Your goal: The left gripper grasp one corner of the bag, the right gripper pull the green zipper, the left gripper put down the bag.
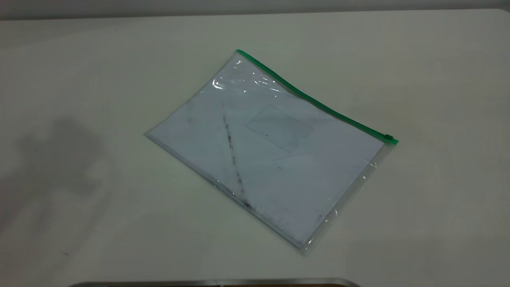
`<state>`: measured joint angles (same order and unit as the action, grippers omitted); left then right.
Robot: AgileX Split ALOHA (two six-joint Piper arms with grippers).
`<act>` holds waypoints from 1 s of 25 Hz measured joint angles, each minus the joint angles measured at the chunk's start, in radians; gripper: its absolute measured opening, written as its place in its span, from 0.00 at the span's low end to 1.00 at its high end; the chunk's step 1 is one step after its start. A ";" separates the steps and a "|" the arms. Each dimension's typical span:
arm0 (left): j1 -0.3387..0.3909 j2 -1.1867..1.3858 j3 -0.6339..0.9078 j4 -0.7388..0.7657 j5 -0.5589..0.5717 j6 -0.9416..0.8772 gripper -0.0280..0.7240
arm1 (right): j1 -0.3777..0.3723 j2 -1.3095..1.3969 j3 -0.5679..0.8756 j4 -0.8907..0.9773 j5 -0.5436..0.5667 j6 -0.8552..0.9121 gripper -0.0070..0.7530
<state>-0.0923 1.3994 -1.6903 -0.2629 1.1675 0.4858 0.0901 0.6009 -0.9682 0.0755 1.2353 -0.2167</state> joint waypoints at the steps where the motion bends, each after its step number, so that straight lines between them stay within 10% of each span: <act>1: 0.000 -0.019 0.000 0.016 0.000 -0.039 0.63 | 0.000 -0.009 0.049 -0.001 0.000 0.007 0.62; 10: 0.000 -0.186 0.232 0.137 0.000 -0.233 0.63 | 0.000 -0.017 0.469 -0.067 -0.124 0.153 0.66; 25: 0.000 -0.342 0.993 0.145 -0.001 -0.358 0.63 | 0.000 -0.016 0.486 -0.142 -0.138 0.164 0.59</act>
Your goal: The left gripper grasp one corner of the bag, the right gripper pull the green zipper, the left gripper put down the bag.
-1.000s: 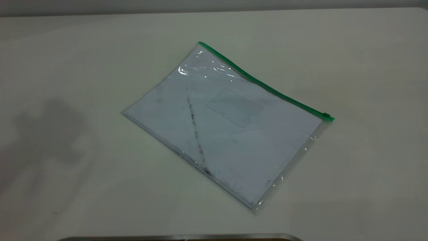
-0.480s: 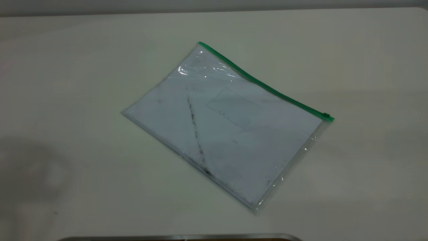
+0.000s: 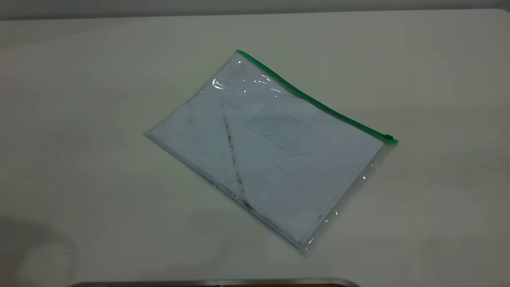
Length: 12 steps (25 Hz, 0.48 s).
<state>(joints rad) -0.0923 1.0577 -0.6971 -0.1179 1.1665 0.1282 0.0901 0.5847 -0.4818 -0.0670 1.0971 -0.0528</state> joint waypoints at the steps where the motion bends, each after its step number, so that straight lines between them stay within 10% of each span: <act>1: 0.000 -0.016 0.024 0.000 -0.004 0.000 0.63 | 0.000 0.000 0.000 0.000 0.000 0.001 0.59; 12: 0.000 -0.433 0.207 0.027 -0.064 -0.014 0.63 | 0.000 0.000 0.000 0.000 0.000 0.007 0.55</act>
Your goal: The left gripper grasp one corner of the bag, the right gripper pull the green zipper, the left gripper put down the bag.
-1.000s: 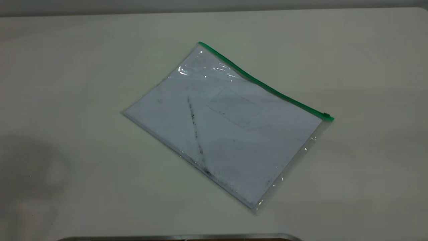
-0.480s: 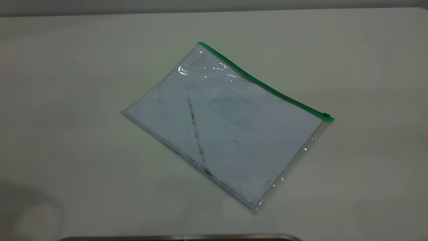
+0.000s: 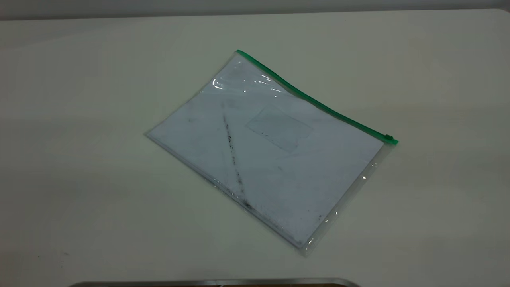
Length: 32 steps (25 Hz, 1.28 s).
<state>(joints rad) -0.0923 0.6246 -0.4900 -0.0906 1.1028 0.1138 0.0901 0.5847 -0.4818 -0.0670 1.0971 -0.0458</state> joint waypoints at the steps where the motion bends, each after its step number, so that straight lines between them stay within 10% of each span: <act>1: 0.000 -0.048 0.001 0.002 0.000 -0.001 0.63 | 0.000 0.000 0.000 0.000 0.000 0.000 0.55; 23: 0.003 -0.643 0.002 0.003 0.036 -0.013 0.63 | -0.024 -0.570 0.000 0.000 0.019 0.001 0.55; 32: 0.134 -0.643 0.002 0.004 0.037 -0.013 0.63 | -0.009 -0.601 0.000 -0.001 0.033 0.001 0.55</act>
